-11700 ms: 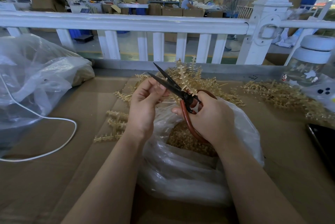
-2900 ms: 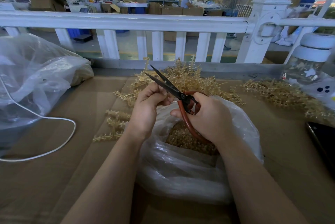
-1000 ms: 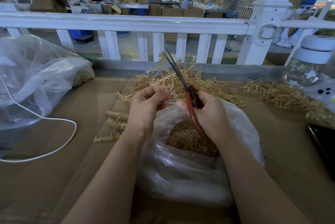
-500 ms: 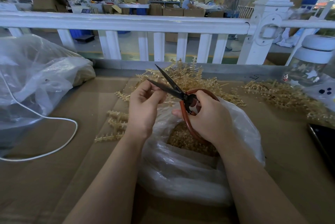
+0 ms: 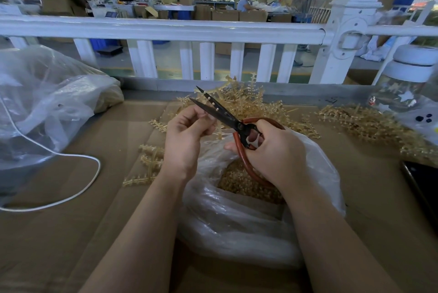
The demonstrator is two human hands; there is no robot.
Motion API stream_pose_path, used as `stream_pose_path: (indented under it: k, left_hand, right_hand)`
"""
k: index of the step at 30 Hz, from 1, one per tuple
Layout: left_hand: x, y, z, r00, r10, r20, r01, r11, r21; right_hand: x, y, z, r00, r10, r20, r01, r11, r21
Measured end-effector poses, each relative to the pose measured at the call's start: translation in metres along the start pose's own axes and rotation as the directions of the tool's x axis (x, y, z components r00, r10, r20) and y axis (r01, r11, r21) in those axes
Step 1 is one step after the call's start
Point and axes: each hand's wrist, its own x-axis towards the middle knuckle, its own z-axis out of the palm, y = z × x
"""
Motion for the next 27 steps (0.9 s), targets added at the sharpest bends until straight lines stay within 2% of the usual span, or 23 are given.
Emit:
stream_pose_path:
  k: [11, 21, 27]
  left_hand:
    - [0.0004, -0.0015, -0.0026, 0.999, -0.010, 0.043, 0.014, 0.996, -0.088]
    - [0.0012, -0.0033, -0.0041, 0.998, -0.019, 0.052, 0.023, 0.997, -0.076]
    - [0.0017, -0.0049, -0.0034, 0.999, -0.009, 0.049, 0.013, 0.996, -0.083]
  right_hand:
    - [0.0002, -0.0010, -0.0011, 0.999, -0.037, -0.026, 0.037, 0.999, -0.007]
    - [-0.0003, -0.0033, -0.0032, 1.000, -0.025, -0.005, 0.026, 0.999, 0.035]
    - [-0.0002, -0.0027, -0.0023, 0.999, -0.009, -0.036, 0.009, 1.000, -0.002]
